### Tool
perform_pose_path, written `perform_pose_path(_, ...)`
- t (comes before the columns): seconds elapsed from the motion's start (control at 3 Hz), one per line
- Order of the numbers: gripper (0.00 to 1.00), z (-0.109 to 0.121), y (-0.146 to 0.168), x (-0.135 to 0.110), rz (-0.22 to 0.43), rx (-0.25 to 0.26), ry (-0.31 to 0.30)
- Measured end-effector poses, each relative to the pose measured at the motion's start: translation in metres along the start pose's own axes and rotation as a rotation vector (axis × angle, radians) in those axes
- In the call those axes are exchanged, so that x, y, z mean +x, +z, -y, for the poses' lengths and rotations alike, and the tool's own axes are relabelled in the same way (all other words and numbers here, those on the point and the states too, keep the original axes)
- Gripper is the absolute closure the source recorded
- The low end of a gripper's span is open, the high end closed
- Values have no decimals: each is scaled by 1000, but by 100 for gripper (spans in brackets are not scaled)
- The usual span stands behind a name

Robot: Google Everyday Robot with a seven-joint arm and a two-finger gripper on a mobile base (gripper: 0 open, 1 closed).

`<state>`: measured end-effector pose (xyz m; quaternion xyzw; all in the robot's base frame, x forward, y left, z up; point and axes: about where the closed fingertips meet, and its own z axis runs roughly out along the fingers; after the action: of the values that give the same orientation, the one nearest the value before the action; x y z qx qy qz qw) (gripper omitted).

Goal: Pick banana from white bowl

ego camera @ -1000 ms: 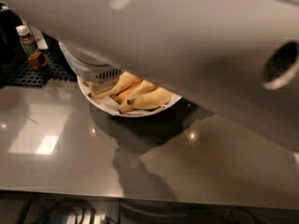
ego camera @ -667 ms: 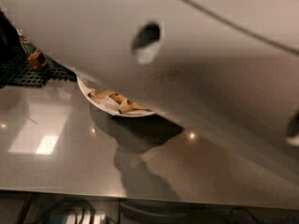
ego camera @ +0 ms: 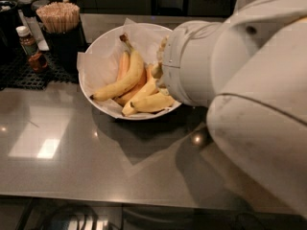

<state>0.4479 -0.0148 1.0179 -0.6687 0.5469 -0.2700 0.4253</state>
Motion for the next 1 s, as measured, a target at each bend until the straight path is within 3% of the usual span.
perform_pose_path(0.33, 100, 10, -11, -6, 13, 27, 0)
perform_pose_path(0.67, 100, 4, -28, 3, 113, 67, 190)
perform_pose_path(1.0, 100, -19, -31, 57, 236, 137, 526)
